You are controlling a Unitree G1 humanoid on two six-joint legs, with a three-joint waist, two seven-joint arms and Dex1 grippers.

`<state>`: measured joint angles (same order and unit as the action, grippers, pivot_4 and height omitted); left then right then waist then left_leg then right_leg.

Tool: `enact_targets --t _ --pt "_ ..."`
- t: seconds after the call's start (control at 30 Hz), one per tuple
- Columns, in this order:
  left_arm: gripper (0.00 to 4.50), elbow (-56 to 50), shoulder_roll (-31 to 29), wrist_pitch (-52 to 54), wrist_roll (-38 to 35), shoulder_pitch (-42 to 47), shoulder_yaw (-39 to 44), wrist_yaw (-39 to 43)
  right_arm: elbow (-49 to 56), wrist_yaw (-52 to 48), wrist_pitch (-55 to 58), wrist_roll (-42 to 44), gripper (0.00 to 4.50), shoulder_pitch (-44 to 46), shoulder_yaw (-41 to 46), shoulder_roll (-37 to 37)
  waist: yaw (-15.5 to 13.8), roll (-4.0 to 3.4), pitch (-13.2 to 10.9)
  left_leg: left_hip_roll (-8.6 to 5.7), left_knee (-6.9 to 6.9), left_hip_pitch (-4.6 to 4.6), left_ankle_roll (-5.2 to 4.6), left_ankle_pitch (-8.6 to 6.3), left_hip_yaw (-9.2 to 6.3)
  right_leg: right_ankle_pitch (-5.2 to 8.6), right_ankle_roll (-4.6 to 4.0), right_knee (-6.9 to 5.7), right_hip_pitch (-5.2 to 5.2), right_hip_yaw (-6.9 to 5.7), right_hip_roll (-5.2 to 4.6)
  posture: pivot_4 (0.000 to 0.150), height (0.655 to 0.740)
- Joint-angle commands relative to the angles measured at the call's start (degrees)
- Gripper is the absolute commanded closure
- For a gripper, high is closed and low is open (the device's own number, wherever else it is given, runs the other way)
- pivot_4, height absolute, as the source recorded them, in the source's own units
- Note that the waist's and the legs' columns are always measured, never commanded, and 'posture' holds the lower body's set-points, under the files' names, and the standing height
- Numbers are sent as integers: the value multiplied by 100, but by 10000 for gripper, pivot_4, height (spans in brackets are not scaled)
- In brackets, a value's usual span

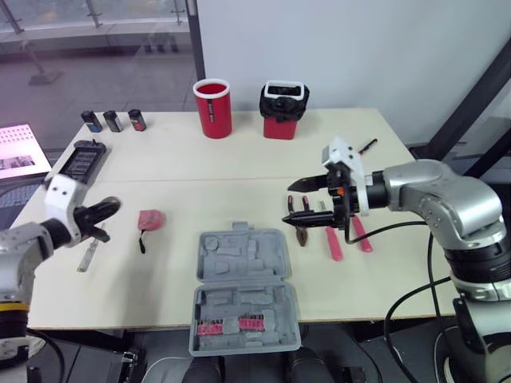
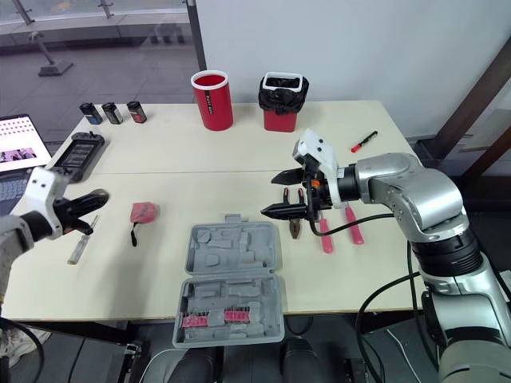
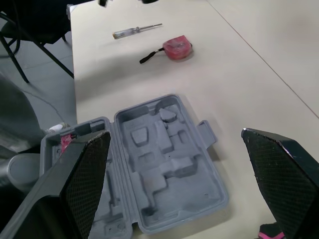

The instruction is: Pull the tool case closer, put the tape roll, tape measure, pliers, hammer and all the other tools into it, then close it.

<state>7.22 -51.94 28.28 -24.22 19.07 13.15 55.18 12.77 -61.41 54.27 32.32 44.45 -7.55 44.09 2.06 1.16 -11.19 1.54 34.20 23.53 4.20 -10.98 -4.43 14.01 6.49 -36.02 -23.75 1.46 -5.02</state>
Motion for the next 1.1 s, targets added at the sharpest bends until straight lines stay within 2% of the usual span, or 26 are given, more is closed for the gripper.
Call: enact_targets --t 0.03,0.13,0.23,0.4,0.7,1.1 --pt "44440 -245 -143 -10 45 507 -779 973 357 195 -48 43 0 -170 210 21 0 0 0 0 0 0 0 0 0 0 0 -1 0 0 0 1500 7400" --pt "44440 -65 -104 -220 245 848 -1213 1346 493 327 -30 40 0 -313 225 19 18 0 0 0 0 2 -1 1 0 0 0 -1 -1 0 2 1500 7400" --pt "44440 438 283 -797 702 1438 -2035 1921 830 602 115 127 0 -624 383 18 22 0 0 0 -1 3 -2 1 0 1 4 -4 -3 1 4 1500 7400" --pt "44440 1536 836 -1564 1260 2029 -2584 2242 1247 980 318 274 0 -982 686 33 25 0 -1 0 4 3 -3 2 -1 1 6 -6 -2 2 7 1500 7400" --pt "44440 3134 1585 -2678 1951 2527 -2887 2337 1688 1511 545 514 0 -1405 1035 7 18 1 -1 1 6 5 -4 2 -3 -1 11 -8 -2 2 7 1500 7400" --pt "44440 3581 1835 -3123 2416 2404 -2966 2210 1578 1644 453 567 0 -1339 1002 86 13 1 -1 1 6 5 -4 2 -6 -6 19 -9 0 2 8 1500 7400"
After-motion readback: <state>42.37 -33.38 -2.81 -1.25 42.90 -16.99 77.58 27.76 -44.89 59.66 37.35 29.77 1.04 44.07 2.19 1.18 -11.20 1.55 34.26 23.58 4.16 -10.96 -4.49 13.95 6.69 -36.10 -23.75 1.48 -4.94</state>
